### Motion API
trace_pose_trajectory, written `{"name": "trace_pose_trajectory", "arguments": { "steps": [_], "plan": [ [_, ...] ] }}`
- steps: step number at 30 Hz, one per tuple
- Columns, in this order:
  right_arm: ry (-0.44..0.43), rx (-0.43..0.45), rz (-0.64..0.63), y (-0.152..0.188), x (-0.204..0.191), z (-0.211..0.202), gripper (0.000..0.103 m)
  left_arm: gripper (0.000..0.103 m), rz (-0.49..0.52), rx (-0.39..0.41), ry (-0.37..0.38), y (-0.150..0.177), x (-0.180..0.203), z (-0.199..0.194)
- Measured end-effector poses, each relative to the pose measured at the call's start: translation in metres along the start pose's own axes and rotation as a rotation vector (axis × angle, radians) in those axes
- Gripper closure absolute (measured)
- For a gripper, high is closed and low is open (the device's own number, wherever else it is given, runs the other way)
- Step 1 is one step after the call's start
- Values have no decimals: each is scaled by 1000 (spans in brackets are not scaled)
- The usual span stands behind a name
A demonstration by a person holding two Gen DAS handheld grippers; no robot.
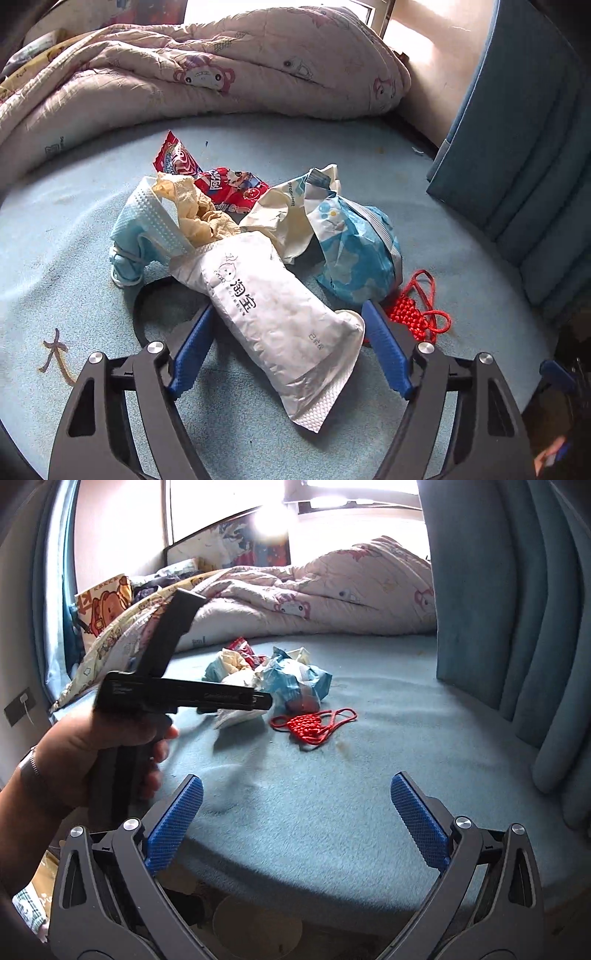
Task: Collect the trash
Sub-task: 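Grasp the white printed plastic bag with the left gripper while the right gripper grasps the red knotted cord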
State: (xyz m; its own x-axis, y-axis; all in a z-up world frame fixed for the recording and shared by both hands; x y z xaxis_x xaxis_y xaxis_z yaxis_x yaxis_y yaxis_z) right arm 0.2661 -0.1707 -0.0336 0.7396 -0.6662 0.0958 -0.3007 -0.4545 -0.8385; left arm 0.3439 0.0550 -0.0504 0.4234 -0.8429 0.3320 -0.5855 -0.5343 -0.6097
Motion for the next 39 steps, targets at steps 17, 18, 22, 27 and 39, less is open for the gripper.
{"name": "trace_pose_trajectory", "arguments": {
  "steps": [17, 18, 22, 27, 39],
  "plan": [
    [-11, -310, -21, -56, 9, 135, 5, 33, 44, 64, 76, 11, -58, -61],
    [-22, -340, -14, -55, 10, 141, 5, 33, 48, 65, 79, 12, -61, -64],
    [-1, -371, -45, -52, 6, 144, 12, 33, 65, 68, 99, 18, -70, -77],
    [-4, -325, -56, -52, 3, 138, 47, 33, 68, 74, 126, 26, -78, -89],
    [7, -316, -64, -47, -12, 120, 76, 32, 63, 79, 141, 50, -92, -120]
  ]
}}
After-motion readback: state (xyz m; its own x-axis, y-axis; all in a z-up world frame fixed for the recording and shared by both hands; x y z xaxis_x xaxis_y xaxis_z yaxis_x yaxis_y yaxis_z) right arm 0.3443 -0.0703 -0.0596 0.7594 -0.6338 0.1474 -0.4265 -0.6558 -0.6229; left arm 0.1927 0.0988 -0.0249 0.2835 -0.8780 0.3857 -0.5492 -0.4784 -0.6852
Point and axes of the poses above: each gripper's, at about its wrist camera, not at the fingertips, and z roughly the way its jaws point, x to its right, y to its underside, the point moved 1 cm from there along z, roughly the way its jaws point, and after that the axes turned 15 degrees about -z, right-handed, at the moved point
